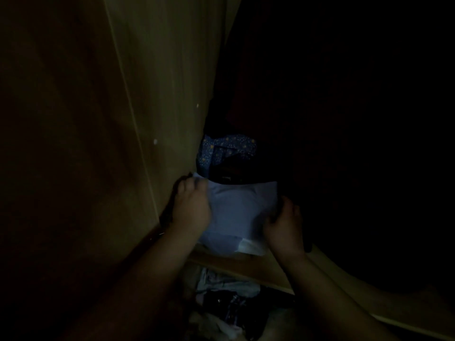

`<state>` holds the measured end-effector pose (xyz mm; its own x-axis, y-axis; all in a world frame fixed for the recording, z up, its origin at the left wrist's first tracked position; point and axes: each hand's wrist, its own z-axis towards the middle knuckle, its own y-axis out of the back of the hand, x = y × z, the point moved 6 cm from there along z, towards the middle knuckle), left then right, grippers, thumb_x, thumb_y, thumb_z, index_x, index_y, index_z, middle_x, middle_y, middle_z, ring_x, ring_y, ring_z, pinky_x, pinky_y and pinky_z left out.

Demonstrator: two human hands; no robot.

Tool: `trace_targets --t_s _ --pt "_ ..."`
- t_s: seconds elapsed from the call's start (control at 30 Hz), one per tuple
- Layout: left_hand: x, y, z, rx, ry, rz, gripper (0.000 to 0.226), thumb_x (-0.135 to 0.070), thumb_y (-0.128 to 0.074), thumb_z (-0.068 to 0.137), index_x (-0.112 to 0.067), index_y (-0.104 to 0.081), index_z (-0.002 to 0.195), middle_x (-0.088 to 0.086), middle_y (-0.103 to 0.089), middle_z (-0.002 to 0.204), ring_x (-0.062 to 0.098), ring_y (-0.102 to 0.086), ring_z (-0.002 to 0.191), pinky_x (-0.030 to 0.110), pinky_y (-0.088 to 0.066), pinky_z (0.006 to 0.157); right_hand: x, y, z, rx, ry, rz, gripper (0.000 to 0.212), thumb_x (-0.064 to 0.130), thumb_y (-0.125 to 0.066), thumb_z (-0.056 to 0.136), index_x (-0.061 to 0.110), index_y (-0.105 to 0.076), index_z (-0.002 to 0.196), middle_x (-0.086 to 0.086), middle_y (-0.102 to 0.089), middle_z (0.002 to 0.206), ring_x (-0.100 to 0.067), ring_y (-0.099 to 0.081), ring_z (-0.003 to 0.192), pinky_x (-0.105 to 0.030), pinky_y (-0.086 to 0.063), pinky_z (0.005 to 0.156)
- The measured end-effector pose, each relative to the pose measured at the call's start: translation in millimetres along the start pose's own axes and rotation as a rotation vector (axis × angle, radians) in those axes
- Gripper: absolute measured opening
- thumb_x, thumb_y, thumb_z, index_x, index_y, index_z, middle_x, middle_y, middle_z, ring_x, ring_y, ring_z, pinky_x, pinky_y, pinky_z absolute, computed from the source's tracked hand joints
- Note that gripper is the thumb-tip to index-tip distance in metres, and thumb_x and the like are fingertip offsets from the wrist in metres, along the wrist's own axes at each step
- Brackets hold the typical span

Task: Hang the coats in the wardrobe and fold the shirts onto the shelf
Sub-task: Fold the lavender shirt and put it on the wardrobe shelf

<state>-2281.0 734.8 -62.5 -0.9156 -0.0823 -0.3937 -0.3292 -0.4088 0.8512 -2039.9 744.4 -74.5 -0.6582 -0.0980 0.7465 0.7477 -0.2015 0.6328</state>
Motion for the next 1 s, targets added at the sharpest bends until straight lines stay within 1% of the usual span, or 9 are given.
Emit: trace_targets --t_s 0.07,0.17,0.3,0.4,0.57,0.63,0.7,0.83,1.0 --pt "-15 -12 -1 0.034 -0.171 0.011 0.054 -0.026 -0.042 0.086 -0.018 -0.048 0.139 0.013 -0.043 0.146 0.037 -0.034 0.137 0.049 -0.031 0.112 29 4 -2 -0.071 0.283 -0.161 0.06 0.009 -0.057 0.081 0.007 -0.046 0.14 -0.017 -0.046 0.142 -0.033 -0.04 0.131 -0.038 -0.03 0.111" --pt "-18 -42 -7 0.18 -0.227 0.121 0.062 -0.047 -0.02 0.091 -0.028 -0.04 0.147 0.004 -0.033 0.157 0.028 -0.024 0.146 0.047 -0.018 0.118 39 -17 -2 0.055 0.513 -0.376 0.055 0.023 -0.046 0.09 0.011 -0.046 0.144 -0.017 -0.04 0.15 -0.036 -0.032 0.139 -0.04 -0.022 0.116" --pt "-1 -65 -16 0.252 -0.181 0.183 0.07 -0.055 0.001 0.088 -0.039 -0.022 0.152 -0.003 -0.021 0.161 0.02 -0.014 0.149 0.036 0.002 0.119 -2 -54 -10 0.18 0.392 -0.45 0.059 0.044 -0.021 0.104 0.009 -0.048 0.144 -0.023 -0.048 0.144 -0.042 -0.046 0.132 -0.051 -0.042 0.107" --pt "4 -70 -17 0.267 -0.18 0.185 0.067 -0.054 -0.002 0.09 -0.04 -0.024 0.151 -0.002 -0.025 0.16 0.021 -0.018 0.148 0.035 0.003 0.117 -15 -65 -15 0.162 0.381 -0.423 0.054 0.039 -0.032 0.102 0.008 -0.051 0.141 -0.023 -0.054 0.138 -0.04 -0.054 0.124 -0.047 -0.047 0.102" --pt "1 -59 -11 0.32 -0.191 0.16 0.066 -0.058 -0.004 0.091 -0.039 -0.015 0.153 -0.004 -0.016 0.163 0.02 -0.009 0.149 0.038 -0.003 0.12 2 -40 -15 0.205 0.352 -0.329 0.057 0.041 -0.031 0.099 0.008 -0.047 0.143 -0.018 -0.053 0.139 -0.034 -0.048 0.127 -0.032 -0.033 0.106" --pt "-11 -41 -15 0.278 -0.213 0.154 0.067 -0.058 -0.006 0.092 -0.034 -0.018 0.154 -0.003 -0.017 0.162 0.021 -0.008 0.149 0.041 -0.004 0.121 5 -17 -24 0.141 0.376 -0.283 0.048 0.035 -0.038 0.097 0.008 -0.056 0.133 -0.015 -0.061 0.126 -0.033 -0.056 0.114 -0.027 -0.036 0.097" --pt "-32 -25 -30 0.277 -0.246 0.127 0.065 -0.057 -0.009 0.095 -0.031 -0.015 0.154 -0.003 -0.016 0.162 0.021 -0.007 0.149 0.043 -0.004 0.121 5 10 -43 0.1 0.406 -0.247 0.046 0.032 -0.04 0.095 0.01 -0.055 0.132 -0.013 -0.062 0.123 -0.031 -0.058 0.11 -0.032 -0.046 0.096" --pt "-99 -9 -87 0.275 -0.343 0.092 0.074 -0.059 -0.006 0.088 -0.029 -0.017 0.154 0.0 -0.022 0.161 0.022 -0.014 0.148 0.042 -0.016 0.119 -12 78 -99 0.028 0.365 -0.285 0.06 0.039 -0.035 0.093 0.01 -0.045 0.145 -0.016 -0.05 0.144 -0.035 -0.044 0.133 -0.042 -0.038 0.109" --pt "-193 5 -198 0.197 -0.423 -0.041 0.056 -0.047 -0.033 0.099 -0.031 -0.024 0.152 0.0 -0.026 0.16 0.022 -0.015 0.149 0.043 -0.018 0.119 -61 181 -196 -0.033 0.296 -0.411 0.059 0.037 -0.041 0.101 0.023 -0.024 0.155 -0.004 -0.028 0.16 -0.024 -0.017 0.148 -0.037 -0.021 0.121"
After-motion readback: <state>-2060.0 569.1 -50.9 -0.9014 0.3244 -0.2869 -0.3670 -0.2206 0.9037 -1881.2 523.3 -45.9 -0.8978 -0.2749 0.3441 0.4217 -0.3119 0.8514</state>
